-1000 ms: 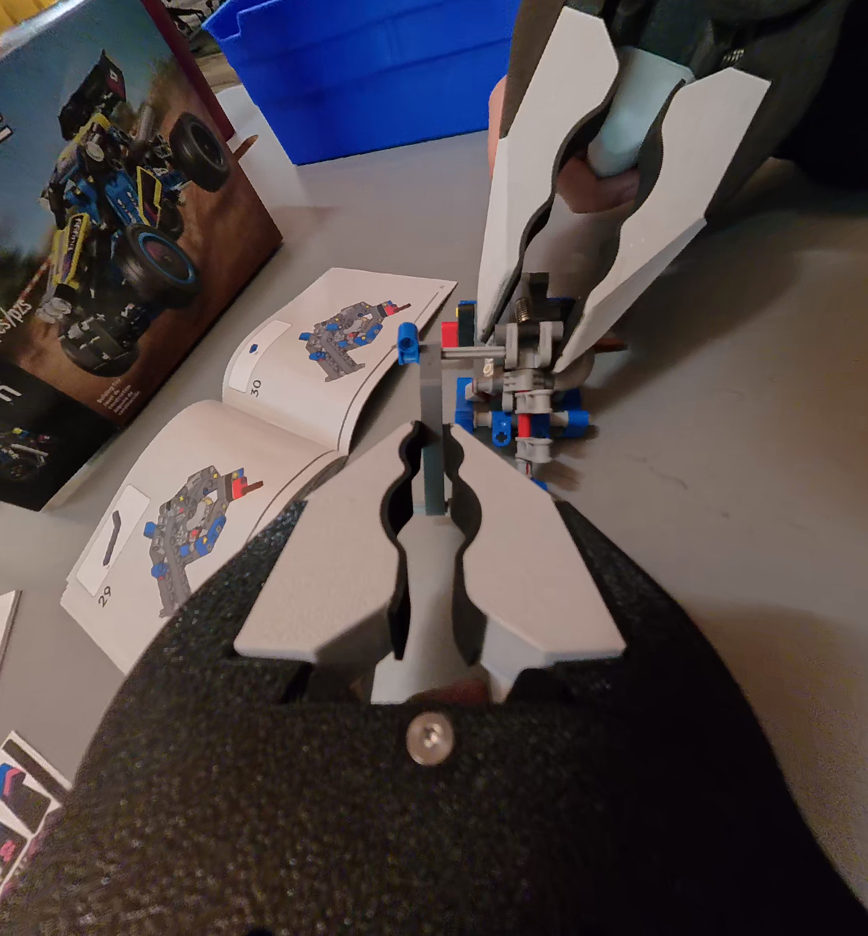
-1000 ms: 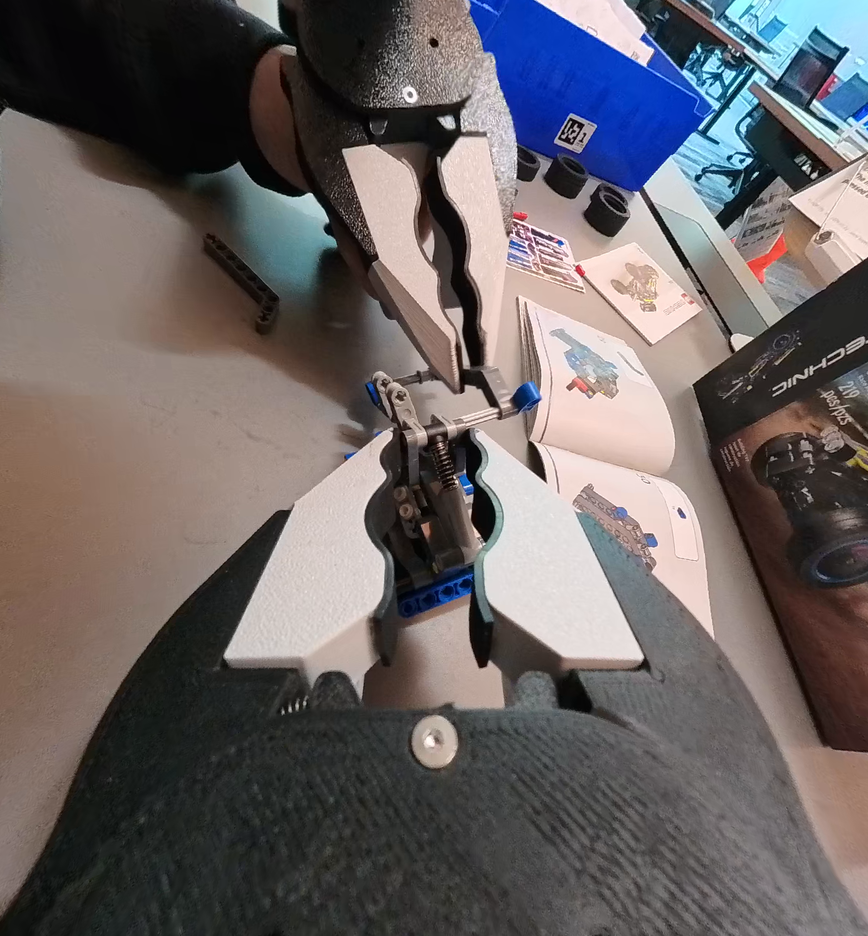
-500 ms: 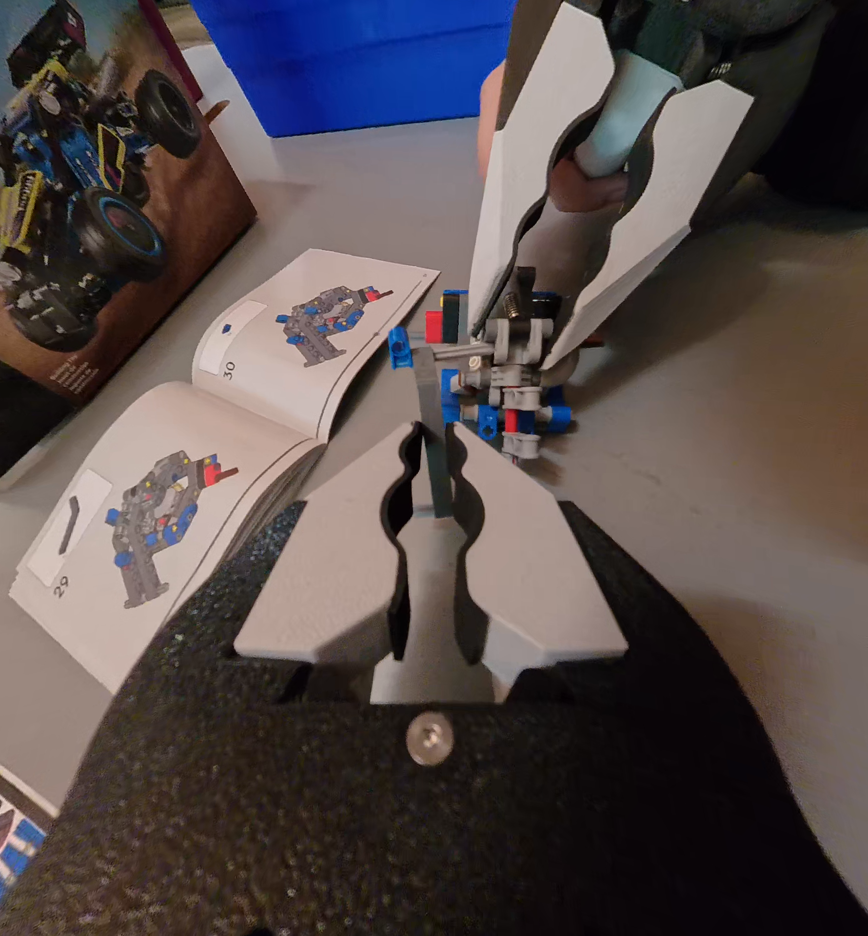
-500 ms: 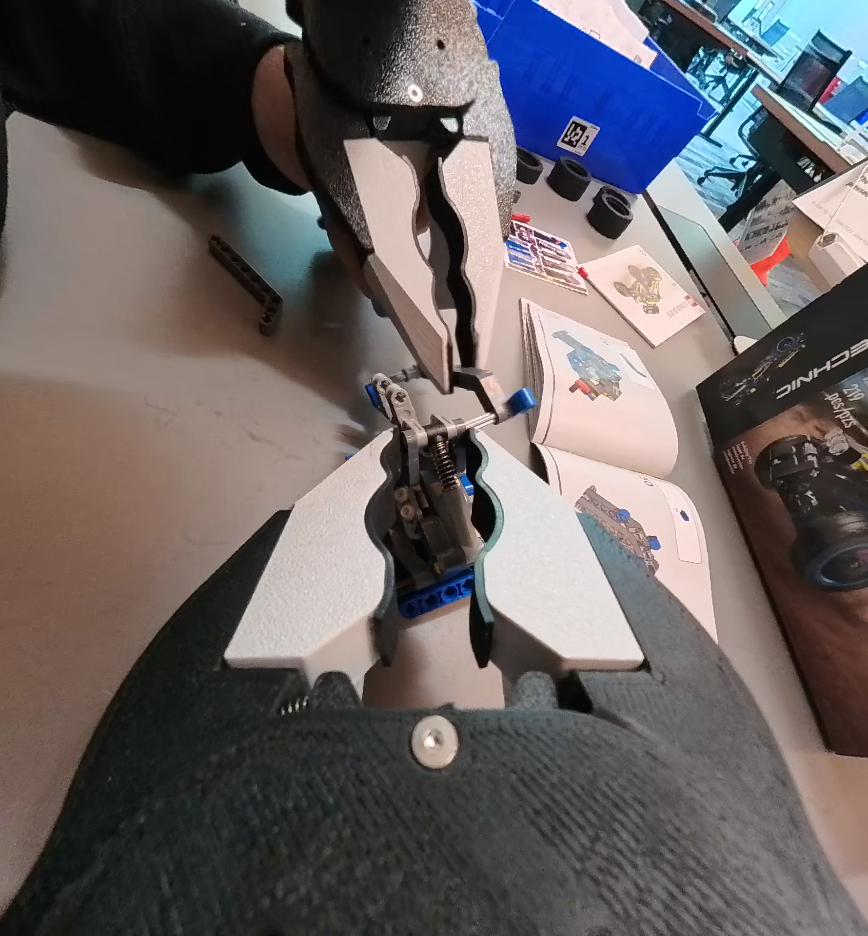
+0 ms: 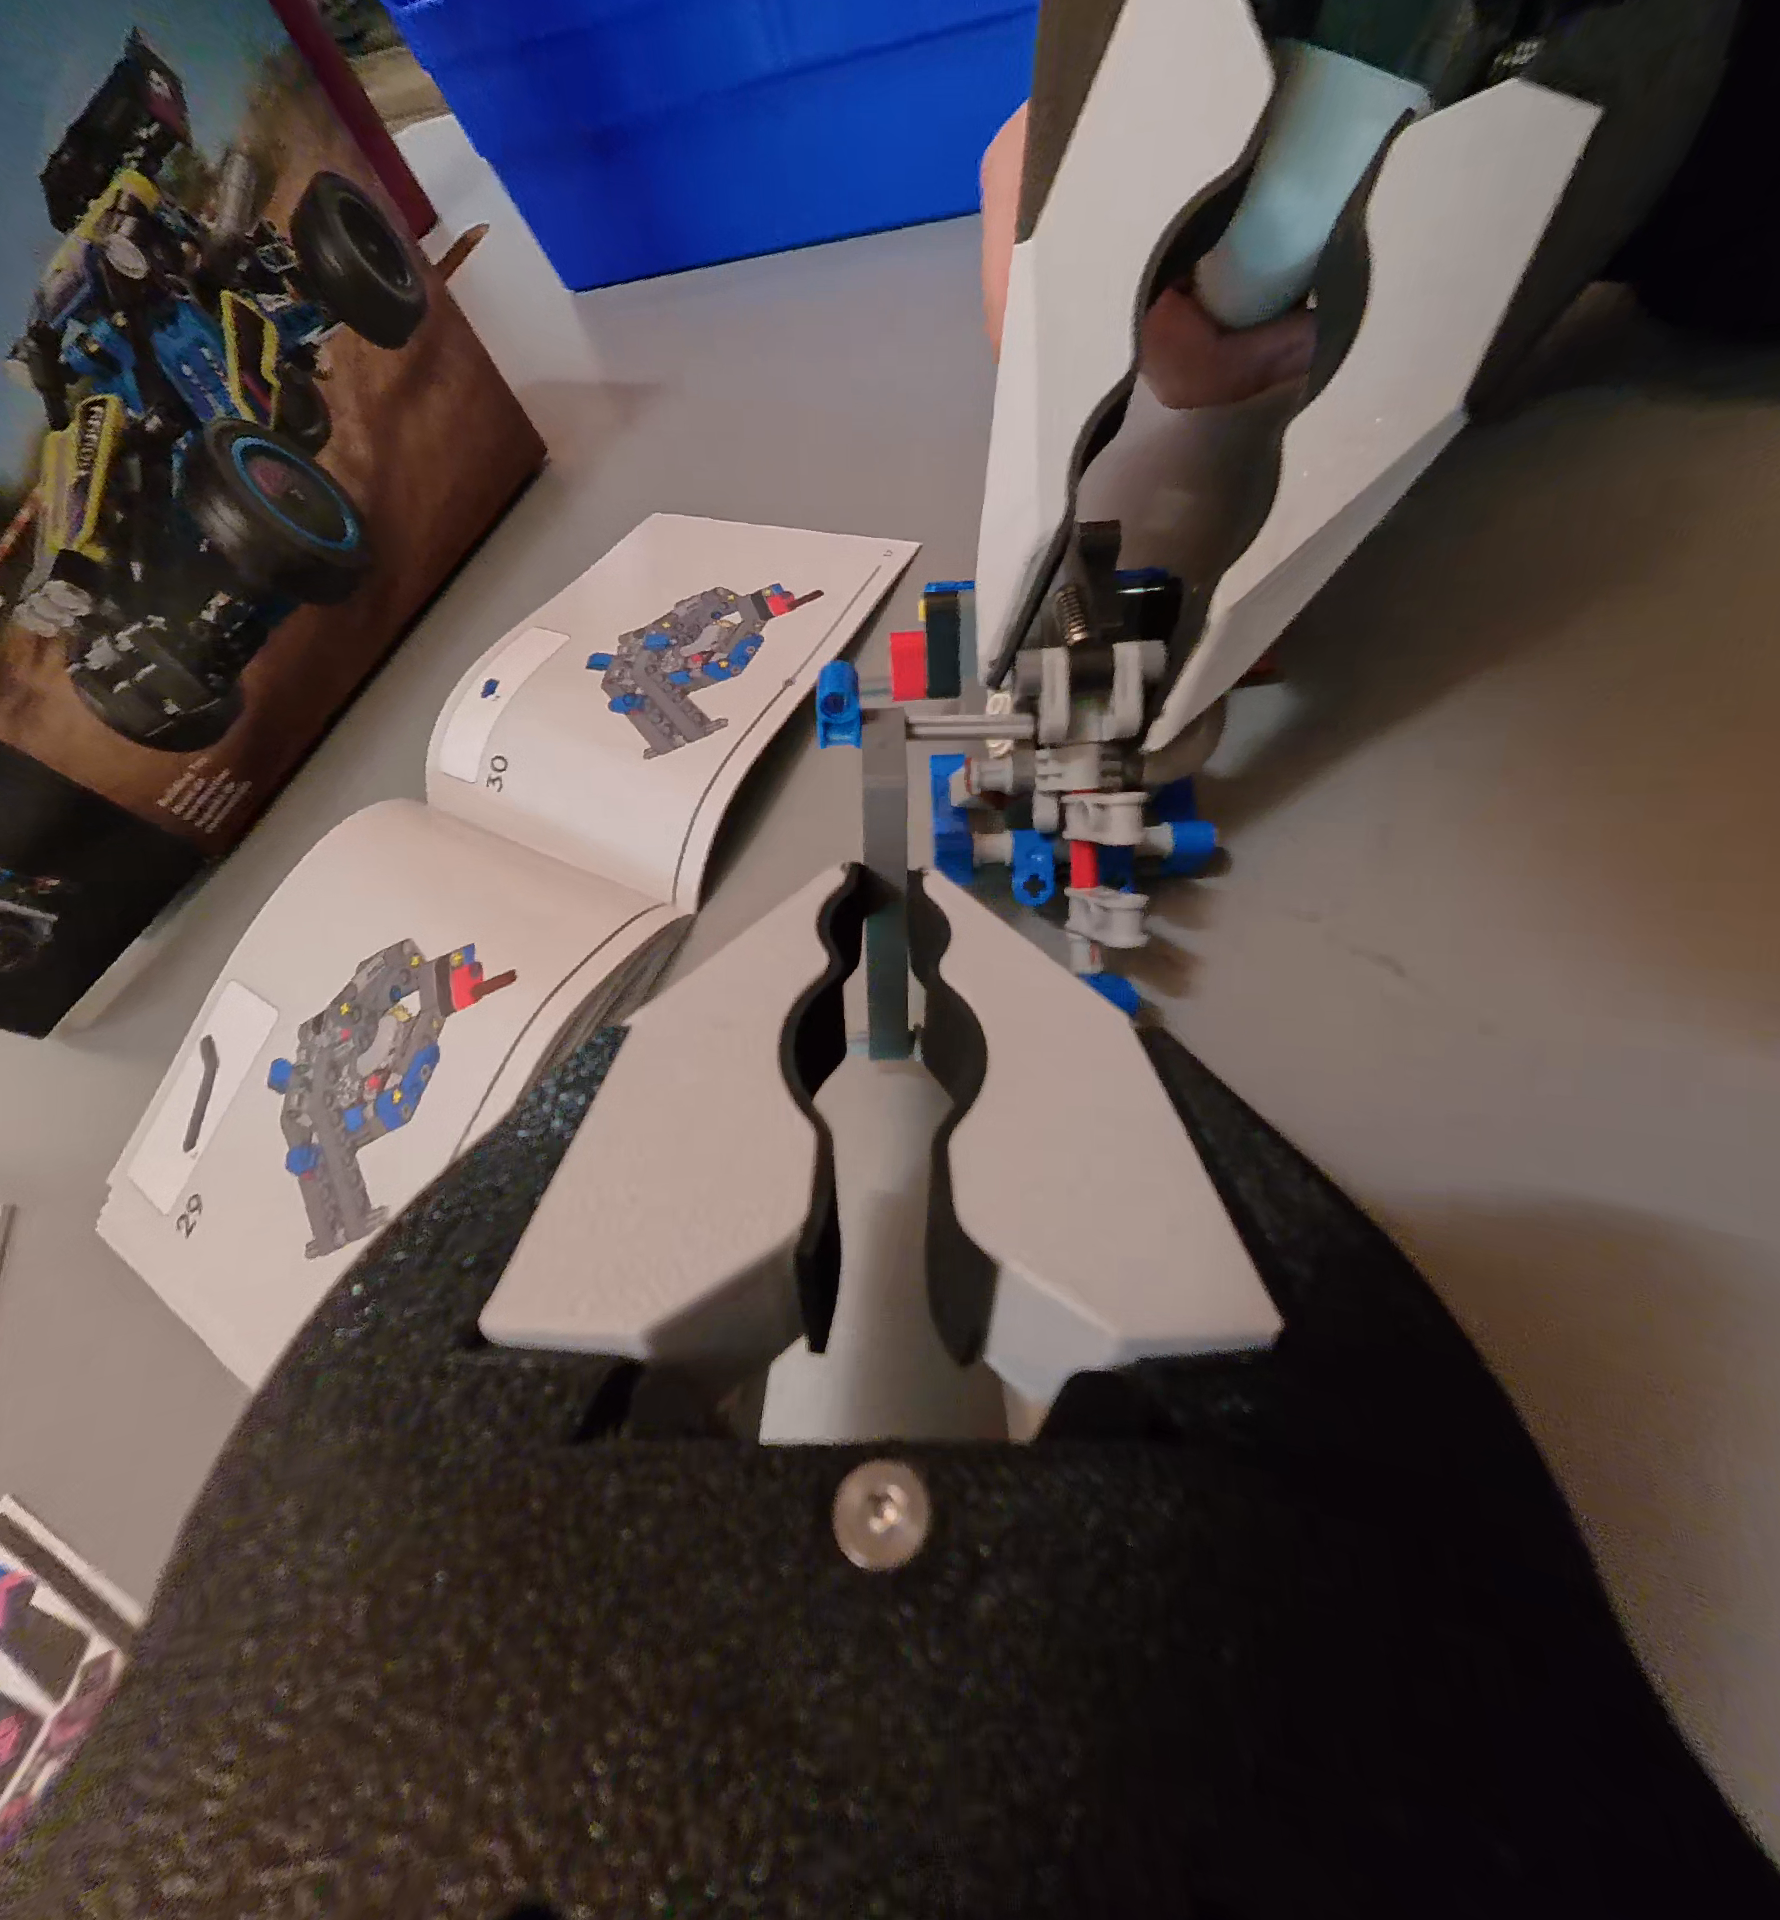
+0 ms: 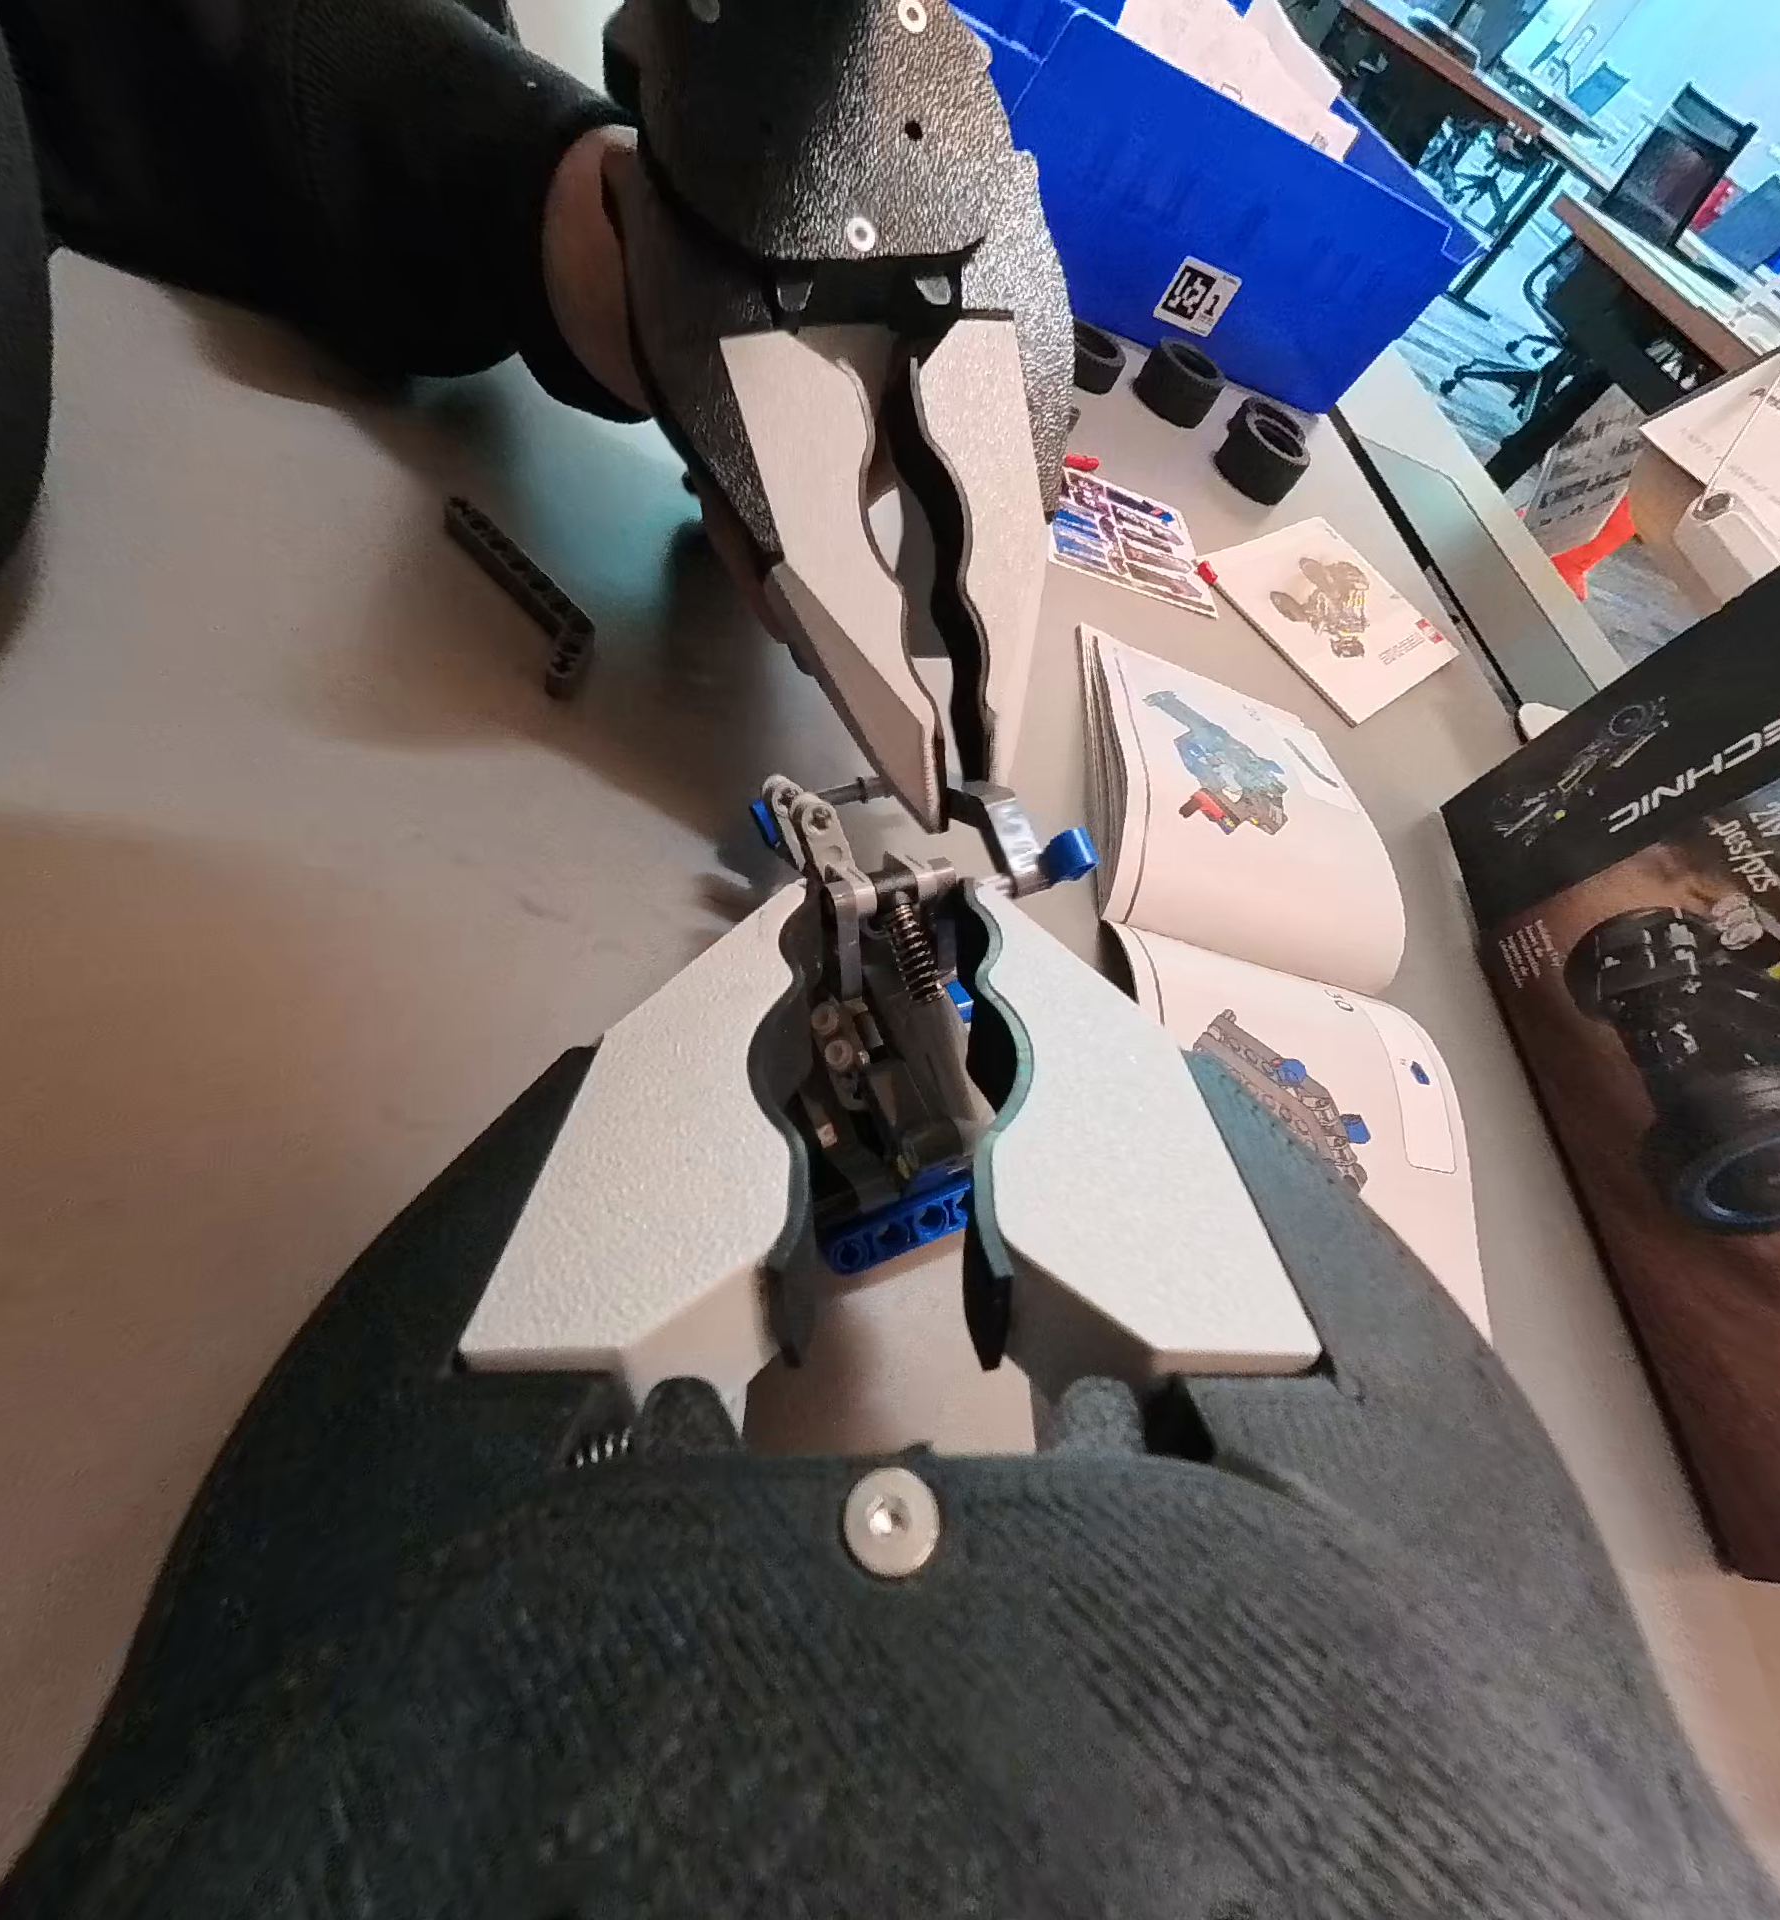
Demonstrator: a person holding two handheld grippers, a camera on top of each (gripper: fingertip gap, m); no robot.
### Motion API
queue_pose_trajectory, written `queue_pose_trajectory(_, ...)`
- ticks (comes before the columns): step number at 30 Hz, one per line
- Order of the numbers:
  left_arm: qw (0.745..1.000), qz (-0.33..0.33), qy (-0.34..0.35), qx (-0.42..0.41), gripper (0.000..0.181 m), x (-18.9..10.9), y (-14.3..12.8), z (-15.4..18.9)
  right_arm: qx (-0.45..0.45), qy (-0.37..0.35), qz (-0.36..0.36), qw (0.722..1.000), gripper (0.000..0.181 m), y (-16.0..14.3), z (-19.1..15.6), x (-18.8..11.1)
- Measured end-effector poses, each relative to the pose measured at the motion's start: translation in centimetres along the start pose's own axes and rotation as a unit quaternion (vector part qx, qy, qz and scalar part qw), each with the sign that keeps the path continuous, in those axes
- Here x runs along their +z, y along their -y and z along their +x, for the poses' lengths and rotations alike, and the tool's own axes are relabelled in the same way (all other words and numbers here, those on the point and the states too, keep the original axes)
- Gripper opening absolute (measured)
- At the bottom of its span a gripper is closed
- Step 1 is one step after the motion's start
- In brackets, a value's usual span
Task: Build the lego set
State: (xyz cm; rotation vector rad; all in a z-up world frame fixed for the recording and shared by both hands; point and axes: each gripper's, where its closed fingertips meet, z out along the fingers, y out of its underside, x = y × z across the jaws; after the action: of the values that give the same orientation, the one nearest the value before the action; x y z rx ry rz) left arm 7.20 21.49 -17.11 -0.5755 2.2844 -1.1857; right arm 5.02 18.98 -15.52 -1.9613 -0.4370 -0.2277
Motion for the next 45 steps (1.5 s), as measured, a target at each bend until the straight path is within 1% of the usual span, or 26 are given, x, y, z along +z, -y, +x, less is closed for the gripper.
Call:
queue_pose_trajectory(3, 1.0, -0.002, 0.024, -0.003, 0.004, -0.1, -0.2, -0.9, -0.001, 0.009, 0.006, 1.0, 0.023, 0.1, -0.2, -0.2)
queue_pose_trajectory(5, 0.999, 0.004, 0.035, -0.01, 0.004, -0.4, -0.1, -1.4, 0.002, 0.014, 0.02, 1.0, 0.029, 0.5, -0.3, -0.4)
queue_pose_trajectory(9, 0.998, 0.027, 0.053, -0.008, 0.005, -0.9, 0.8, -2.0, 0.045, 0.027, 0.1, 0.994, 0.035, 3.1, -0.1, -1.9)
queue_pose_trajectory(11, 0.997, 0.03, 0.068, 0.003, 0.005, -1.1, 1.0, -2.3, 0.071, 0.015, 0.135, 0.988, 0.035, 4.0, 0.9, -2.9)
queue_pose_trajectory(13, 0.996, 0.033, 0.084, 0.023, 0.005, -1.4, 1.4, -2.6, 0.099, -0.003, 0.153, 0.983, 0.035, 4.2, 1.9, -3.4)
queue_pose_trajectory(17, 0.988, 0.055, 0.127, 0.069, 0.004, -2.3, 3.1, -3.1, 0.146, -0.043, 0.156, 0.976, 0.037, 4.5, 3.5, -3.3)
queue_pose_trajectory(21, 0.977, 0.059, 0.168, 0.117, 0.005, -3.0, 5.0, -3.2, 0.178, -0.053, 0.173, 0.967, 0.036, 5.6, 4.0, -2.9)
queue_pose_trajectory(23, 0.969, 0.064, 0.19, 0.147, 0.005, -3.3, 6.0, -3.1, 0.187, -0.049, 0.18, 0.965, 0.033, 6.0, 3.9, -2.7)
queue_pose_trajectory(24, 0.965, 0.064, 0.198, 0.162, 0.005, -3.3, 6.4, -3.0, 0.187, -0.05, 0.184, 0.964, 0.034, 6.1, 3.9, -2.7)
queue_pose_trajectory(27, 0.951, 0.052, 0.226, 0.204, 0.005, -3.1, 6.7, -3.1, 0.173, -0.052, 0.192, 0.965, 0.031, 6.5, 3.9, -2.8)
queue_pose_trajectory(29, 0.949, 0.046, 0.231, 0.212, 0.005, -2.8, 6.9, -3.1, 0.167, -0.054, 0.2, 0.964, 0.029, 6.7, 3.9, -3.0)
queue_pose_trajectory(33, 0.947, 0.07, 0.232, 0.21, 0.005, -2.7, 7.9, -2.6, 0.159, -0.063, 0.207, 0.963, 0.02, 6.8, 4.0, -3.3)
queue_pose_trajectory(38, 0.942, 0.07, 0.242, 0.22, 0.005, -2.9, 7.6, -2.7, 0.142, -0.064, 0.218, 0.963, 0.008, 7.2, 3.7, -3.6)
queue_pose_trajectory(41, 0.941, 0.075, 0.245, 0.22, 0.005, -3.1, 7.5, -2.7, 0.144, -0.068, 0.21, 0.965, 0.013, 6.8, 3.8, -3.4)
queue_pose_trajectory(42, 0.941, 0.077, 0.246, 0.22, 0.005, -3.2, 7.6, -2.7, 0.15, -0.077, 0.202, 0.965, 0.016, 6.5, 4.1, -3.3)
queue_pose_trajectory(45, 0.943, 0.086, 0.242, 0.21, 0.005, -3.3, 7.7, -2.7, 0.154, -0.105, 0.202, 0.961, 0.016, 6.3, 4.9, -3.8)
